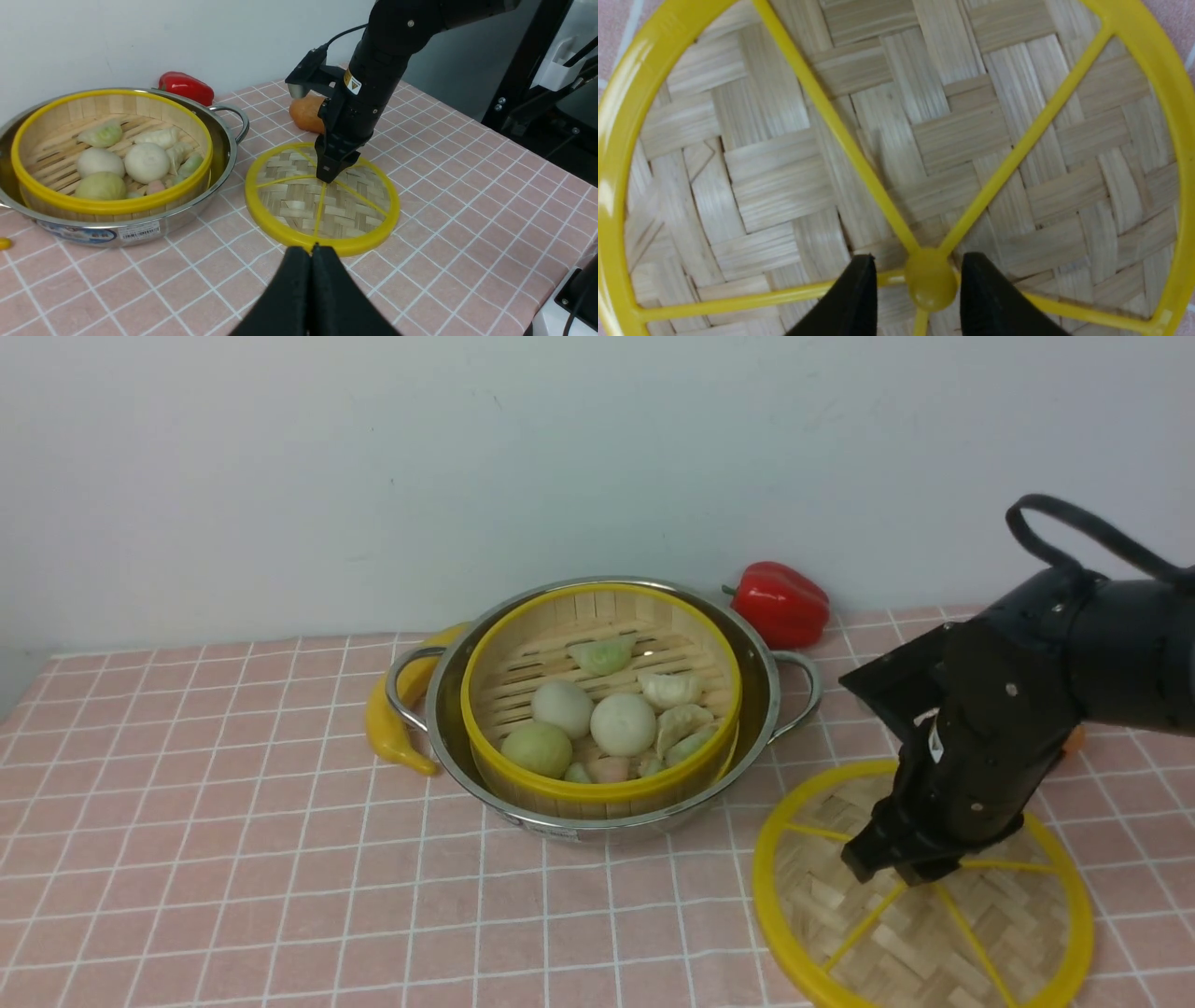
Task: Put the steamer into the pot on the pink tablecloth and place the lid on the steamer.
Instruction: 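Move the gripper down to the bamboo steamer lid and grasp its center knob, then place the bamboo steamer lid onto the steamer basket in the pot with the right gripper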
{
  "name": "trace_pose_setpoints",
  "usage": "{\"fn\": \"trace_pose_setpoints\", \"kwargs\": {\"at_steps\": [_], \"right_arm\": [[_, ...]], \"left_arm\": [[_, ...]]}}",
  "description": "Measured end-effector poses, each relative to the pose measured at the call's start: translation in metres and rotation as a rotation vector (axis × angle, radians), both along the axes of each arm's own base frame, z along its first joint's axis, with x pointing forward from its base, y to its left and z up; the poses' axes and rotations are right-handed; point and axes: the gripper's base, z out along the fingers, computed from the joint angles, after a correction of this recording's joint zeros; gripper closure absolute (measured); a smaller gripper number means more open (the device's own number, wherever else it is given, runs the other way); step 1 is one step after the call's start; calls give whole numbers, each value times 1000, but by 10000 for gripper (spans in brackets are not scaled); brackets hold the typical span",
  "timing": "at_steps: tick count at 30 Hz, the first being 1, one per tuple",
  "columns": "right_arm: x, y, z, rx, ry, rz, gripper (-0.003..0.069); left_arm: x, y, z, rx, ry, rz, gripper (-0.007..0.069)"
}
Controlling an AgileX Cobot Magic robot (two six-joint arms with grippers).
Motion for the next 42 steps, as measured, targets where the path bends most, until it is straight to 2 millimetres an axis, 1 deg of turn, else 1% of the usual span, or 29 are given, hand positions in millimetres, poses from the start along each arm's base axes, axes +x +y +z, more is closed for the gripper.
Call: {"fn": "trace_pose_setpoints", "kwargs": {"at_steps": [3,4,5,6,9,12,13,14,16,17,18,19,20,21,22,25,26,27,30,31,32,33,34,35,36,37,38,42], "right_arm": [[1,0,-4,-8,10,2,419],[1,0,-4,-13,8,6,448],[2,-1,-4,-19,5,8,494],[1,-1,-3,-21,4,6,515],[0,-2,0,-25,4,-1,513],[-3,-5,15,-48,20,-15,513],[-5,-7,29,-59,18,-22,513],[-6,-9,38,-66,21,-28,513],[-9,-11,64,-68,8,-42,513],[-9,-12,77,-63,-14,-42,513],[-7,-11,96,-45,-61,-37,513],[-7,-11,99,-43,-67,-36,513],[-6,-10,111,-26,-100,-36,513],[-1,-6,136,24,-164,-22,513],[2,-3,149,61,-195,-13,513],[16,13,173,169,-242,12,513],[23,20,177,208,-245,20,513],[28,25,178,236,-242,27,513],[57,49,172,314,-236,42,513],[68,59,167,330,-234,50,513],[72,62,165,332,-234,52,513],[84,75,154,336,-229,64,513],[84,76,157,341,-237,67,513],[92,89,149,347,-239,84,513],[96,99,144,351,-239,96,513],[98,103,139,349,-233,101,513],[102,116,134,357,-239,121,513],[106,142,118,354,-243,164,513]], "left_arm": [[0,0,0,-1,0,-1,648],[0,0,0,-1,0,-1,648],[0,0,0,-1,0,-1,648],[0,0,0,-2,0,-1,648],[0,0,0,-2,0,-1,648],[0,0,0,-2,0,-1,648],[0,0,0,-2,0,-1,648],[0,0,0,-1,0,0,648],[0,0,0,3,-1,2,648],[0,0,0,4,0,2,648],[0,0,0,5,-1,2,648],[0,0,0,5,-1,2,648],[0,0,0,6,-1,2,648],[0,0,0,6,-1,2,648],[0,0,0,6,-1,2,648],[0,0,0,6,-1,2,648],[0,0,0,6,-1,2,648],[0,0,0,6,-1,2,648],[0,0,0,6,-1,2,647],[0,0,0,6,-1,2,647],[0,0,0,6,-1,2,647],[0,0,0,6,-1,2,647],[0,0,0,6,-1,2,647],[0,0,0,7,-1,2,647],[0,0,0,8,-2,3,647],[0,0,0,8,-2,3,647],[0,0,0,9,-1,3,647],[0,0,0,11,-3,3,647]]}}
